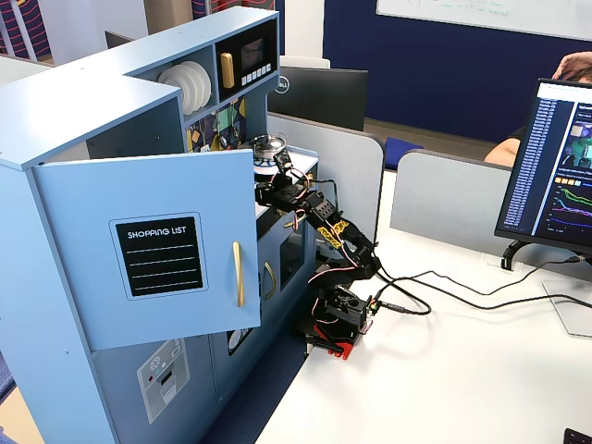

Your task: Take off the lid from the green recipient and place it on the counter

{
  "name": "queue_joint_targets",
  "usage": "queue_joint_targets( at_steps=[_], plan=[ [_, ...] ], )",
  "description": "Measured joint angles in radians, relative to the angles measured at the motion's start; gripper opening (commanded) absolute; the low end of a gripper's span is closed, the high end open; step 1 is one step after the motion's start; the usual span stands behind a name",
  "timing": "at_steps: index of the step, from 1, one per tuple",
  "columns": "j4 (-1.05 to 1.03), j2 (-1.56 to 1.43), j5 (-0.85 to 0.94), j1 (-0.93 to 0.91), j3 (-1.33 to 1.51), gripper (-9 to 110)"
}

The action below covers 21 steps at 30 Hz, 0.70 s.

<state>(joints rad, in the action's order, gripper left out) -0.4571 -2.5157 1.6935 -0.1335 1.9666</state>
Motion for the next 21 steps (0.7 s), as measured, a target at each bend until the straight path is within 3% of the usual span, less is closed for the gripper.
queue_joint_targets(
  at_steps=[21],
  plan=[
    [0.043, 0.328, -0.006, 0.0, -0.239, 37]
  ],
)
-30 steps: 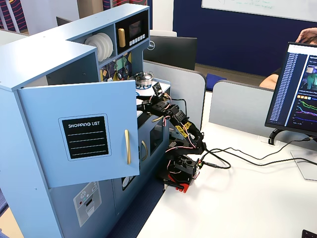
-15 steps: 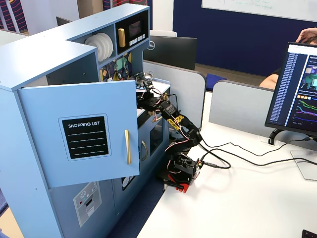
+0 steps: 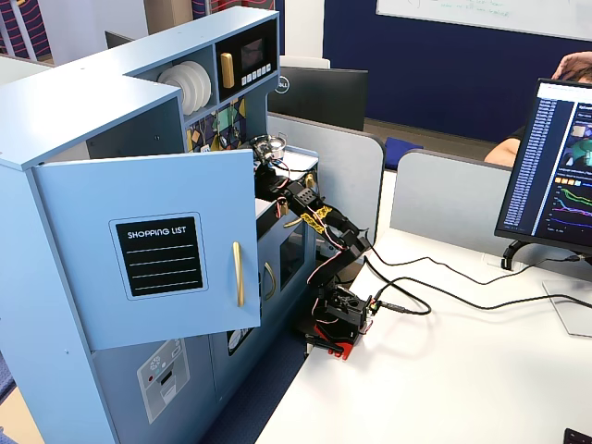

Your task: Take off the lid from the green recipient and place it on the counter

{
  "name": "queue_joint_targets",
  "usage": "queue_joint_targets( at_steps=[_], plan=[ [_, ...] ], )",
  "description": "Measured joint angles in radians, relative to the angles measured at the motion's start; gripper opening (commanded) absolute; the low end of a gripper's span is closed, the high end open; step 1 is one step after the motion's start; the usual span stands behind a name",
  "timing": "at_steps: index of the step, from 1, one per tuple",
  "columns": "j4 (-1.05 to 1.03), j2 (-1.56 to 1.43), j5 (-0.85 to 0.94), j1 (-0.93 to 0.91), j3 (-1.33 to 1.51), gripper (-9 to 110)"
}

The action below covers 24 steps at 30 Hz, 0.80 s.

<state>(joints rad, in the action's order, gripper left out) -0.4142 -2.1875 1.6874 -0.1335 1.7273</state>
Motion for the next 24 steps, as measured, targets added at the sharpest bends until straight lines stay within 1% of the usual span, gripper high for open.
queue_joint_targets(
  at_steps=[9, 13, 17, 20, 24],
  plan=[
    [0.0, 0.12, -0.012, 0.017, -0.115, 35],
    [0.0, 0.135, -0.025, 0.038, -0.138, 31],
    [-0.014, 0.135, -0.049, 0.049, -0.14, 17],
    [-0.054, 0.135, -0.055, 0.057, -0.14, 1],
    [-0.1, 0.132, -0.055, 0.064, -0.153, 0]
  ],
)
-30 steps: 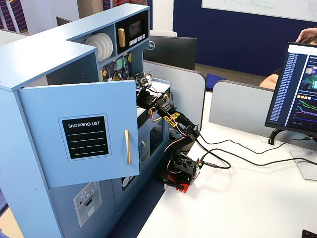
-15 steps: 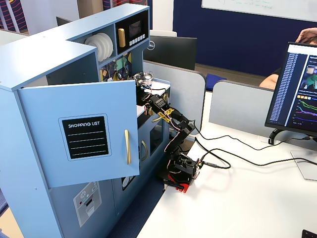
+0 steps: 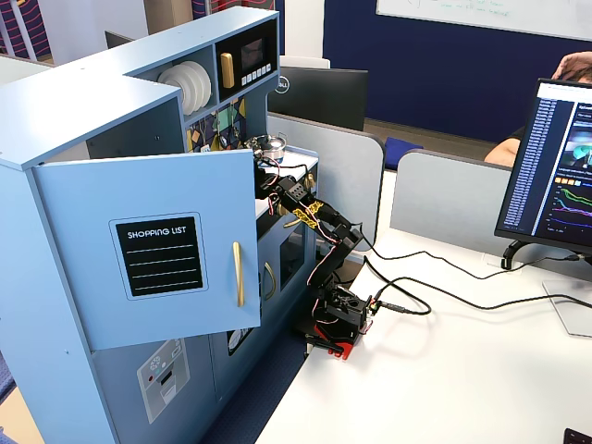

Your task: Take off the lid from the green recipient and place it on the counter

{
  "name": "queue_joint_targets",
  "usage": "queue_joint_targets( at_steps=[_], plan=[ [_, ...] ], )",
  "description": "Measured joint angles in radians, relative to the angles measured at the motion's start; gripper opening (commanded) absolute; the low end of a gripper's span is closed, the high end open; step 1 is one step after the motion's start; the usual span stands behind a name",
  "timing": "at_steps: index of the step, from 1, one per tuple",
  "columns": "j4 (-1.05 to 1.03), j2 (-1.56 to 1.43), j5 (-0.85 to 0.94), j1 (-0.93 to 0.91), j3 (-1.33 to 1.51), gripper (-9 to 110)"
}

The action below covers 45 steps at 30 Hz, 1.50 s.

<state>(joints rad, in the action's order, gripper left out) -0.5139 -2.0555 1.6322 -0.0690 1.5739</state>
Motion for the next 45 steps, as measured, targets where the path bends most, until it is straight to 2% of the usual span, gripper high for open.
queue_joint_targets(
  at_steps=[15, 19, 26, 33, 38, 45],
  plan=[
    [0.084, -0.008, 0.011, 0.005, -0.046, 0],
    [0.092, -0.028, 0.017, -0.091, -0.046, 0],
    [0.094, -0.04, 0.015, -0.376, -0.041, 0],
    [0.308, -0.041, 0.011, -0.515, 0.176, 0],
    [0.472, 0.021, 0.035, -0.523, 0.319, 0],
    [0.572, 0.11, 0.064, -0.514, 0.417, 0]
  ],
)
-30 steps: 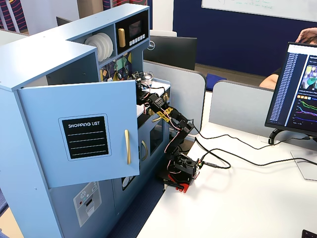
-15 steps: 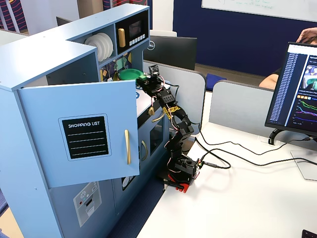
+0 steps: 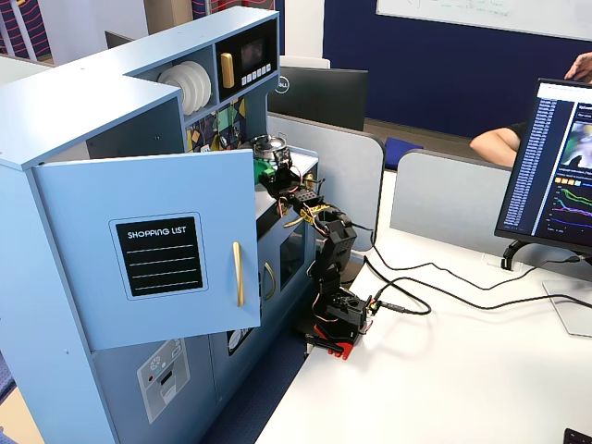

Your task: Take off the lid from the green recipient and place it on the counter

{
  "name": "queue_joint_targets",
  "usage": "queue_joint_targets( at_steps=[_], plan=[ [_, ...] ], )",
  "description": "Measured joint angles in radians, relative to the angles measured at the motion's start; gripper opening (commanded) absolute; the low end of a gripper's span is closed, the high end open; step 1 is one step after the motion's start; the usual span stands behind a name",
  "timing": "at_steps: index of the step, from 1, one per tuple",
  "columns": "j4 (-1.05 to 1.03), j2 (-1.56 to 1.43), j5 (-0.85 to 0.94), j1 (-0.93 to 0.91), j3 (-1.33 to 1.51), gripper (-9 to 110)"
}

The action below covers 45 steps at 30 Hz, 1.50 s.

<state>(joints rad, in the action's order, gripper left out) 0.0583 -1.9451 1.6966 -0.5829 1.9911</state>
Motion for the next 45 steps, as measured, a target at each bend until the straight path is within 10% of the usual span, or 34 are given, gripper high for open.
queue_joint_targets(
  at_steps=[13, 23, 37, 45],
  plan=[
    [0.025, 0.043, 0.003, 0.011, 0.029, 29],
    [-0.011, -0.029, -0.037, 0.015, 0.028, 27],
    [-1.198, -0.917, -0.092, 0.364, 0.153, 20],
    [-1.189, -1.095, -0.083, 0.492, 0.652, 9]
  ],
)
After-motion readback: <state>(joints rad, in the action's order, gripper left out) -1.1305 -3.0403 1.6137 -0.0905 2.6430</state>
